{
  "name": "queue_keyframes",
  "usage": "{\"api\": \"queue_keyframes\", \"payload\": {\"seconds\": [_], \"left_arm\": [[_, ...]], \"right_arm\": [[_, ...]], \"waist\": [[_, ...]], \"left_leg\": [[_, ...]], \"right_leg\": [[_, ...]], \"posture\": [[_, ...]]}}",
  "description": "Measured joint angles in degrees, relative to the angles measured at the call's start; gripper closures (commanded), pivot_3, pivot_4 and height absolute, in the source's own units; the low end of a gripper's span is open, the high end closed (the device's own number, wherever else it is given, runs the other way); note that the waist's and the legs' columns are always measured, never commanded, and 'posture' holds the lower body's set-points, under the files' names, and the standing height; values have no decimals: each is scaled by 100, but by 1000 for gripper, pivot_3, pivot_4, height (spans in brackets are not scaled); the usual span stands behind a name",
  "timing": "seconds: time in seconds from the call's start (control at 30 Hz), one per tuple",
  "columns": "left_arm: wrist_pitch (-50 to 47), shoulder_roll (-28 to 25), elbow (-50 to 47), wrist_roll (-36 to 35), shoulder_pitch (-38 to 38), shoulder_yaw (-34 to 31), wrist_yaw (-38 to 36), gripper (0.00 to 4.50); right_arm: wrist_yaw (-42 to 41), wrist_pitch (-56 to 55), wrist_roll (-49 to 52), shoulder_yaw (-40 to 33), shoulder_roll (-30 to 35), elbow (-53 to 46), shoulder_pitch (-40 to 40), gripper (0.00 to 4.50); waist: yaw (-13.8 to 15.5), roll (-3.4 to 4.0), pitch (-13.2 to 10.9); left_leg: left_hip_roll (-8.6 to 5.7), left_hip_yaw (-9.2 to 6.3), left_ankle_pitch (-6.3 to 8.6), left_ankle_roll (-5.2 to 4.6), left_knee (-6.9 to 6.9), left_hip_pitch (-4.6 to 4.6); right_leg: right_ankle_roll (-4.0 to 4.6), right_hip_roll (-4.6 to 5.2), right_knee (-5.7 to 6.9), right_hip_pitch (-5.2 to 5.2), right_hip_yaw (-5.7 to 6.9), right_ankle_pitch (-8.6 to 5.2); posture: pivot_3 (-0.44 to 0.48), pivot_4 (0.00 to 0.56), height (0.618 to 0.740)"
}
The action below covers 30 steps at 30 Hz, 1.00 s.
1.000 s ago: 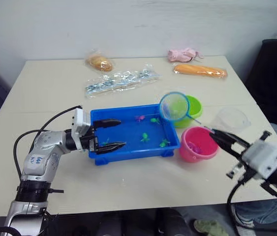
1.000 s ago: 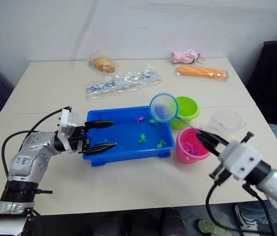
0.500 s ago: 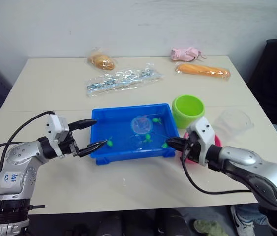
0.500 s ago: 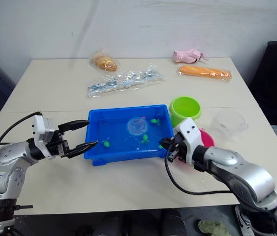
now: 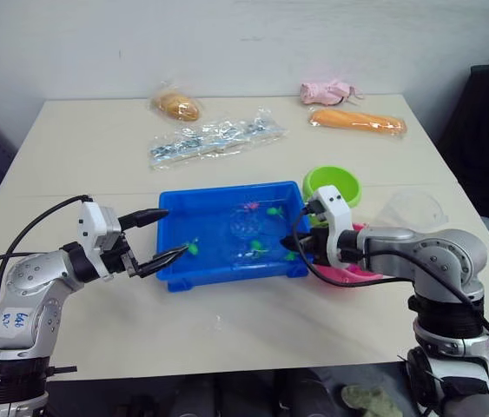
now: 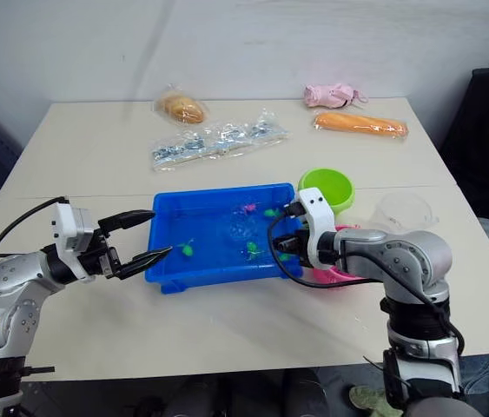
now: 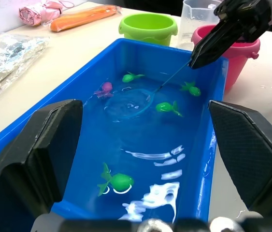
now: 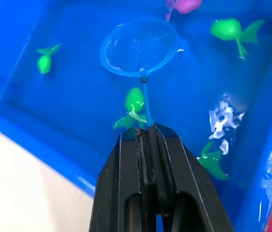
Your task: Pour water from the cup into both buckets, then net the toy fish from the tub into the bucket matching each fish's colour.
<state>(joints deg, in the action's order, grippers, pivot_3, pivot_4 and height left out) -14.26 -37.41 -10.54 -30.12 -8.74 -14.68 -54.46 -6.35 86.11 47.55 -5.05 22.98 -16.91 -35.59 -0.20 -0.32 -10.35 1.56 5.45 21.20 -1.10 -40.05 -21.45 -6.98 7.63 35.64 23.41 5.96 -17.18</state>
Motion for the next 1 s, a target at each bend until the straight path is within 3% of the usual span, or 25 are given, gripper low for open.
{"api": "queue_keyframes", "payload": {"seconds": [0.6, 1.0], "left_arm": [[188, 23, 40, 0, 71, 0, -91, 29], [247, 23, 201, 0, 93, 1, -169, 29]], "right_arm": [[-121, 27, -695, 3, -101, 73, -28, 4500], [-1140, 612, -152, 256, 642, -708, -143, 4500]], "waist": [[-28, 0, 0], [-24, 0, 0]], "left_leg": [[4, 4, -2, 4, 3, -2], [5, 2, -1, 3, 4, -4]], "right_leg": [[0, -7, 0, 7, -1, 0], [0, -5, -2, 8, -1, 0]], "posture": [[0, 150, 740], [0, 150, 740]]}}
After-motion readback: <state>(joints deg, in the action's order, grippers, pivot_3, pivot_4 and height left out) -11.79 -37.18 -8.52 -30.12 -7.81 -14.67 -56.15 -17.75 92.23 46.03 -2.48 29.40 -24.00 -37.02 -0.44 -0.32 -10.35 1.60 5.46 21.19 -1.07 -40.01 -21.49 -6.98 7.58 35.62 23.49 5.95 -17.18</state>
